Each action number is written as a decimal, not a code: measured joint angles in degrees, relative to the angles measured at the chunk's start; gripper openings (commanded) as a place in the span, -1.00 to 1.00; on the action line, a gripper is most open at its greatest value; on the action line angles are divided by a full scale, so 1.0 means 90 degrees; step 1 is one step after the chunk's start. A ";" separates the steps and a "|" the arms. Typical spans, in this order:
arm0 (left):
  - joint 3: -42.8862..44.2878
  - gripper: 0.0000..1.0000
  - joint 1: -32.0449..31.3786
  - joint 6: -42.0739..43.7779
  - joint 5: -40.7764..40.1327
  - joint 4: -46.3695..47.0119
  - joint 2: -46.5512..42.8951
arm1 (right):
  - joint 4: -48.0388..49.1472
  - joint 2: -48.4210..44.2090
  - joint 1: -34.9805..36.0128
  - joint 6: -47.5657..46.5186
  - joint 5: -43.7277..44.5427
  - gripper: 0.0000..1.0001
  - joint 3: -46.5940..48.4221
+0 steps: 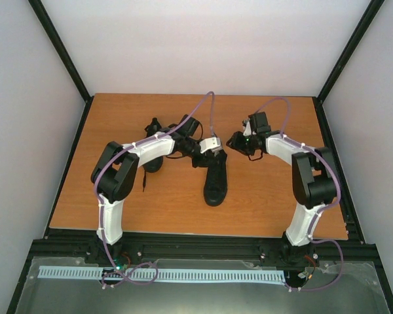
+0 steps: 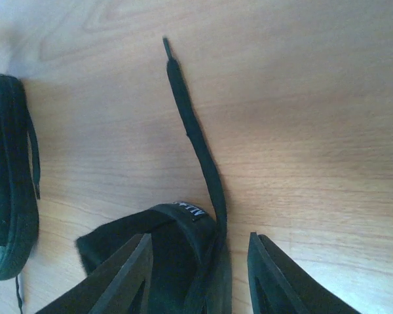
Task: Tie the shoes
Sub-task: Wrap the shoelace around the shoelace.
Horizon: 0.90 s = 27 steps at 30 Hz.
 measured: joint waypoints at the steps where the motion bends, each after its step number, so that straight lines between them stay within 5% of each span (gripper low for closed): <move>1: -0.0002 -0.98 0.0000 0.0000 -0.0002 -0.0002 0.0000 | 0.0024 0.0148 0.0000 0.0005 -0.0080 -0.15 0.0044; 7: -0.0005 -0.99 0.0000 0.0000 -0.0007 0.0000 0.0000 | 0.0260 0.0680 -0.0019 0.0151 -0.0729 -0.23 -0.0015; 20: -0.0005 -0.98 0.0000 0.0000 -0.0027 -0.0002 0.0000 | 0.1260 0.0714 -0.0250 0.0746 -0.1707 -0.94 -0.0646; 27: -0.0005 -0.98 0.0000 0.0000 -0.0034 -0.0007 0.0000 | 0.1372 0.0680 -0.0328 0.0775 -0.1676 -0.94 -0.0772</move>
